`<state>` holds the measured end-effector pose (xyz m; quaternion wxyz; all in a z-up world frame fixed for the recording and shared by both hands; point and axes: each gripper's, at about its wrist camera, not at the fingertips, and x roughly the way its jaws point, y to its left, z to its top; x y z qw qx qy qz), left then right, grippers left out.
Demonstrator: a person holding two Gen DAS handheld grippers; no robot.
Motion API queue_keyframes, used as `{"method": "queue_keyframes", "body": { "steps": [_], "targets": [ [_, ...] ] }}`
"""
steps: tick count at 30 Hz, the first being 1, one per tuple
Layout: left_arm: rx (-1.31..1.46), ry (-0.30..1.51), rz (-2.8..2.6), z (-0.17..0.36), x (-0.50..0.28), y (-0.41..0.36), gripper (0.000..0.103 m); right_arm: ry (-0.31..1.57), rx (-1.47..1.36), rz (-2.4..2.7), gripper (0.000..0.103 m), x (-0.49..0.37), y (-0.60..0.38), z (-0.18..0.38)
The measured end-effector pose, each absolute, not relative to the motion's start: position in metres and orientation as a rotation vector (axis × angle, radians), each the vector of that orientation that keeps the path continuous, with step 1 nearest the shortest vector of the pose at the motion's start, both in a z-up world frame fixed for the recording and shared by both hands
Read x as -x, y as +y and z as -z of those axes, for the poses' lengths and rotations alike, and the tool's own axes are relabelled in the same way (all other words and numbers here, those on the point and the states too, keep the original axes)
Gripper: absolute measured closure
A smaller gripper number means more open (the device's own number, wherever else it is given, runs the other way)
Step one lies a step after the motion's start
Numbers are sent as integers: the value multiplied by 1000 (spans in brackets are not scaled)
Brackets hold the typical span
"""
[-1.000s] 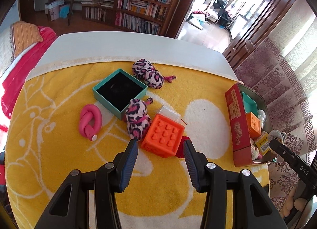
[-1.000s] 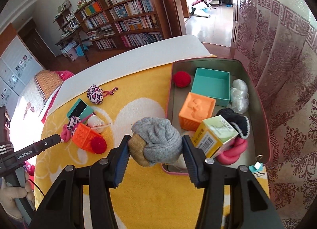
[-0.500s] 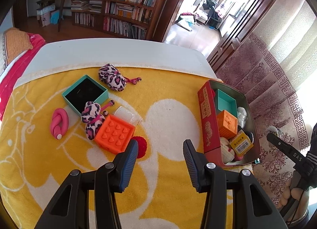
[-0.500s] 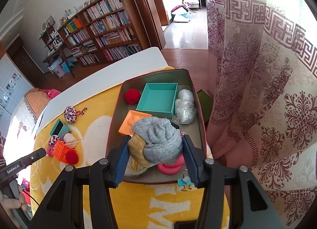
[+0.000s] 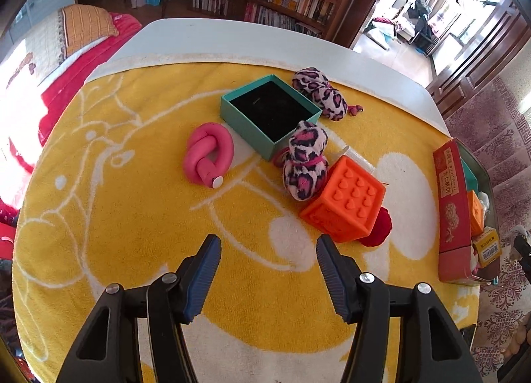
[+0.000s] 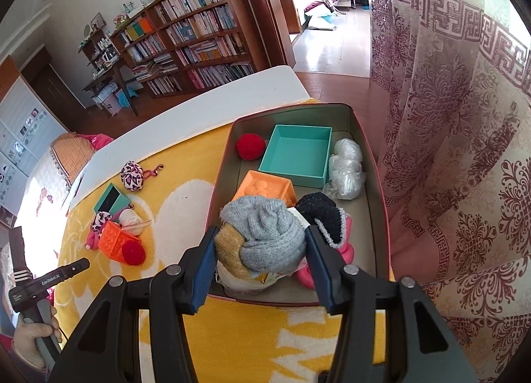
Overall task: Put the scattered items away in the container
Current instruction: 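Carry the grey sock over the red tin with the right gripper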
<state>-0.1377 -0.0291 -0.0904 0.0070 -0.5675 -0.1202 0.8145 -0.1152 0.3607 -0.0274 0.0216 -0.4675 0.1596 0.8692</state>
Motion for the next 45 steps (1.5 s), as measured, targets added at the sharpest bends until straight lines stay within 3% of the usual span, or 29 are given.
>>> {"method": "queue_keyframes", "body": {
  "steps": [8, 11, 26, 28, 29, 30, 32, 45],
  "targets": [
    [1762, -398, -2585, 101, 145, -61, 42, 476, 1469, -2673, 47, 119, 339, 29],
    [1754, -408, -2622, 104, 159, -79, 26, 479, 1478, -2661, 47, 121, 330, 30],
    [1794, -341, -2559, 147, 222, -90, 26, 436, 1506, -2616, 47, 121, 291, 31],
    [1797, -260, -2566, 148, 222, -84, 31, 435, 1514, -2614, 47, 121, 288, 33],
    [1797, -237, -2574, 147, 221, -82, 41, 436, 1517, -2615, 47, 121, 287, 33],
    [1796, -241, -2571, 146, 220, -83, 49, 437, 1520, -2617, 47, 121, 286, 34],
    [1798, -287, -2565, 143, 217, -85, 54, 438, 1521, -2626, 47, 122, 285, 34],
    [1547, -134, -2733, 54, 182, -38, 54, 454, 1517, -2727, 47, 128, 293, 28]
  ]
}}
